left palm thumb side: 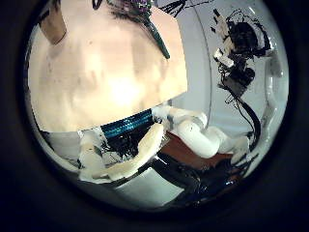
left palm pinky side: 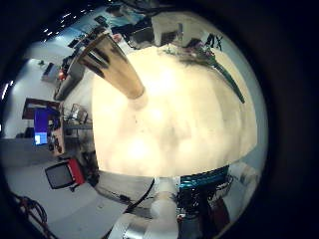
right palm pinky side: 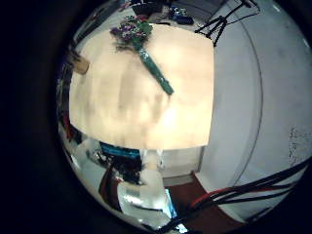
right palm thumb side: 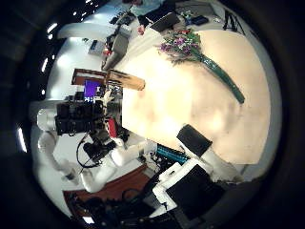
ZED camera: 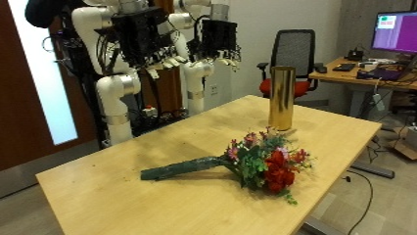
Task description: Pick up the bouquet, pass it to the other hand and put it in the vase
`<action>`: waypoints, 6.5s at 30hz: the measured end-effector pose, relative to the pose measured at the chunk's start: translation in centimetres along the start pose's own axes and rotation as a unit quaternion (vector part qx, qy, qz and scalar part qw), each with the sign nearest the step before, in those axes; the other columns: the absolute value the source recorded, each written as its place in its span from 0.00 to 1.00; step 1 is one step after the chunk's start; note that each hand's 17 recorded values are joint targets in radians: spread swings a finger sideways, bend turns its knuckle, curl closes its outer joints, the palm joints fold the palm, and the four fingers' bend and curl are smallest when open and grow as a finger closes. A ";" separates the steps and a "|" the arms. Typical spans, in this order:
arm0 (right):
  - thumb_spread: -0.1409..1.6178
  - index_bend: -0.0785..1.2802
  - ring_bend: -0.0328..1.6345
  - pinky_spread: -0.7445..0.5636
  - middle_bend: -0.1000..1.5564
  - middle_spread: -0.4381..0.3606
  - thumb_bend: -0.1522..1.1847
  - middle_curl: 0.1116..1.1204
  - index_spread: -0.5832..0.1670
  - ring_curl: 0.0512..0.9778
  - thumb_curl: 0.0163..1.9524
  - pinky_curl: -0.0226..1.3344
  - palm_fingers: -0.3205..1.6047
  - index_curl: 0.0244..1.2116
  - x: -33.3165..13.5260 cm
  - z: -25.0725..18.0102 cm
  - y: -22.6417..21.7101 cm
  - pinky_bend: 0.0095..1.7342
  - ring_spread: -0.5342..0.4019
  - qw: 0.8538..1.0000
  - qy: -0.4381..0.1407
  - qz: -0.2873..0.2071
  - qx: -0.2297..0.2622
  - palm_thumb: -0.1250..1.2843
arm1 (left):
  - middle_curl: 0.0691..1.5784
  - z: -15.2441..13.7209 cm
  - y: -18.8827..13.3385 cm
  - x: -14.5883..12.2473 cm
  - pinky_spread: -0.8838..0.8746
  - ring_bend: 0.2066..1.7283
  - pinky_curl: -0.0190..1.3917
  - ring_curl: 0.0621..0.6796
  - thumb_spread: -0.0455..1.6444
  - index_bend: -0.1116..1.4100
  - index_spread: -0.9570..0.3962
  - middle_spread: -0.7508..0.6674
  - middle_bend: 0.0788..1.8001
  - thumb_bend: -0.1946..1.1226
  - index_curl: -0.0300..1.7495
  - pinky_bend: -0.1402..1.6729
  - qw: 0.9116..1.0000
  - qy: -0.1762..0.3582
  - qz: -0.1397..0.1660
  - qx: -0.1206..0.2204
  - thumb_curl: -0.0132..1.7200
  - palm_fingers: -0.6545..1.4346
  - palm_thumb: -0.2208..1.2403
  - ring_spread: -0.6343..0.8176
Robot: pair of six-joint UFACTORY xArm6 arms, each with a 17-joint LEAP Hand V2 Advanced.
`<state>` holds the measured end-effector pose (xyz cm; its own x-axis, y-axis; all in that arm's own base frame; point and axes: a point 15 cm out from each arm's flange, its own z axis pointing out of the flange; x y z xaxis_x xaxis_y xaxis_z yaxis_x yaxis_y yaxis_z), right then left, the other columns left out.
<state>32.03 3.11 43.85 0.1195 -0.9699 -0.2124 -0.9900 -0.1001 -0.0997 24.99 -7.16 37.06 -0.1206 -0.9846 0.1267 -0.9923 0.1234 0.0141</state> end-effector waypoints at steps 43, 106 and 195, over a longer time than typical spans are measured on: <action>0.69 0.15 0.25 0.78 0.18 0.81 0.09 0.19 0.57 0.22 0.19 0.26 0.15 0.16 7.9 14.7 -8.9 0.27 0.80 0.978 -0.076 0.191 -0.047 0.53 | 0.16 0.1 0.0 -1.2 0.83 0.18 0.24 0.23 0.56 0.18 0.88 0.84 0.07 0.12 0.18 0.24 0.998 -0.002 0.051 -0.022 0.18 0.35 0.39 0.83; 0.62 0.18 0.38 0.70 0.27 0.68 0.10 0.24 0.60 0.22 0.23 0.23 0.32 0.21 14.9 27.4 -9.4 0.17 0.60 0.962 -0.048 0.230 -0.142 0.67 | 0.16 1.3 -2.4 -1.4 0.83 0.18 0.24 0.23 0.56 0.18 0.90 0.85 0.07 0.12 0.18 0.24 0.998 -0.004 0.053 -0.038 0.18 0.36 0.40 0.83; 0.21 0.84 0.90 0.39 0.85 0.41 0.10 0.61 0.46 0.59 0.47 0.76 0.76 0.76 -5.8 -4.0 -3.2 0.63 0.39 0.843 -0.471 -0.089 0.242 0.92 | 0.19 -16.5 -10.5 6.0 0.58 0.30 0.22 0.20 0.55 0.18 0.84 0.67 0.10 0.11 0.19 0.30 0.862 0.490 0.060 0.119 0.18 0.46 0.33 0.61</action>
<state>34.24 8.13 49.28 0.4957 -0.3186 -0.8079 -0.8305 0.0981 -0.5483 35.16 -12.29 54.05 -0.2548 -0.3758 0.8910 -0.9666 0.0728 -0.2457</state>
